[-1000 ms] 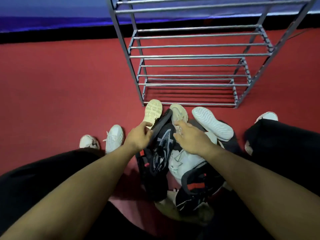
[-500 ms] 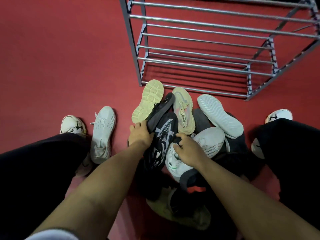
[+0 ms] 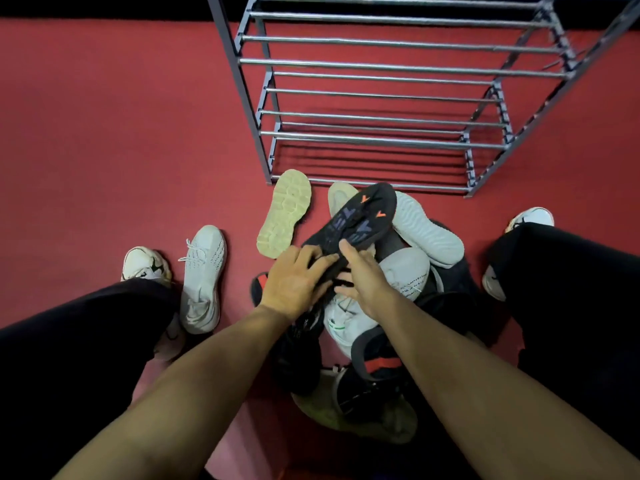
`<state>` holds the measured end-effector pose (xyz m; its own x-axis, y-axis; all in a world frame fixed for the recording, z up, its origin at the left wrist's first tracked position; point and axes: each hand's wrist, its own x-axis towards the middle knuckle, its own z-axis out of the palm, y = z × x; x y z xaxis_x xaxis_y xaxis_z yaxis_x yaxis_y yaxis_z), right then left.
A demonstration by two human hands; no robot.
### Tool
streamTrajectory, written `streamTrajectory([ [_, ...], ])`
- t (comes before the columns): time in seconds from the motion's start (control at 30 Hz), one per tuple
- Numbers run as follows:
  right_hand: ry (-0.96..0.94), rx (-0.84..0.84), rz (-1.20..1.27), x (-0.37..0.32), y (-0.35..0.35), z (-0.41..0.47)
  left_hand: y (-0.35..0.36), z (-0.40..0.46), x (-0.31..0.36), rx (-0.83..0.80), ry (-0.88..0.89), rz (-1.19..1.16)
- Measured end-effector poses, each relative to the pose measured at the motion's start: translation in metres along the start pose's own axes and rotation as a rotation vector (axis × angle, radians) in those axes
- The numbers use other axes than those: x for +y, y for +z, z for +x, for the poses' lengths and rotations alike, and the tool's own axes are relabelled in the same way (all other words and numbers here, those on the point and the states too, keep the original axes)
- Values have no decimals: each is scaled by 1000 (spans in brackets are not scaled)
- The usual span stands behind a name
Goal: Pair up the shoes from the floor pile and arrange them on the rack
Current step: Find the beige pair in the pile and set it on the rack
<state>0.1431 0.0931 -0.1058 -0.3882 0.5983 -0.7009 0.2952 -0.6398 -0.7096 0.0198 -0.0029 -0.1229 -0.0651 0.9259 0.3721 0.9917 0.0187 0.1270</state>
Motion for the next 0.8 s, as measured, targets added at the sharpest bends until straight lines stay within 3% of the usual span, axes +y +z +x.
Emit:
streamTrajectory([
  [0.07, -5, 214, 77, 1, -3, -2, -2, 2, 18, -80, 86, -108],
  [0.13, -19, 447, -18, 11, -20, -7, -6, 5, 30, -189, 164, -179],
  [0.2, -19, 520, -133, 23, -44, -11, -6, 9, 31, -270, 180, -190],
  [0.27, 32, 510, -338, 31, -71, -11, -2, 11, 25, -296, 41, -218],
  [0.37, 62, 582, -621, 28, -89, -11, 11, 13, 5, -269, -317, -225],
  [0.47, -260, 735, -885, 16, -80, -14, 26, 19, -23, -323, -611, -172],
  [0.57, -682, 604, -1166, 1, -65, 2, 42, 27, -47, -420, -901, -205],
  [0.67, -640, 385, -1211, -22, -46, 32, 55, 37, -64, -455, -1091, -277],
  [0.8, -482, 371, -1221, -42, -23, 83, 77, 46, -90, -416, -1284, -345],
])
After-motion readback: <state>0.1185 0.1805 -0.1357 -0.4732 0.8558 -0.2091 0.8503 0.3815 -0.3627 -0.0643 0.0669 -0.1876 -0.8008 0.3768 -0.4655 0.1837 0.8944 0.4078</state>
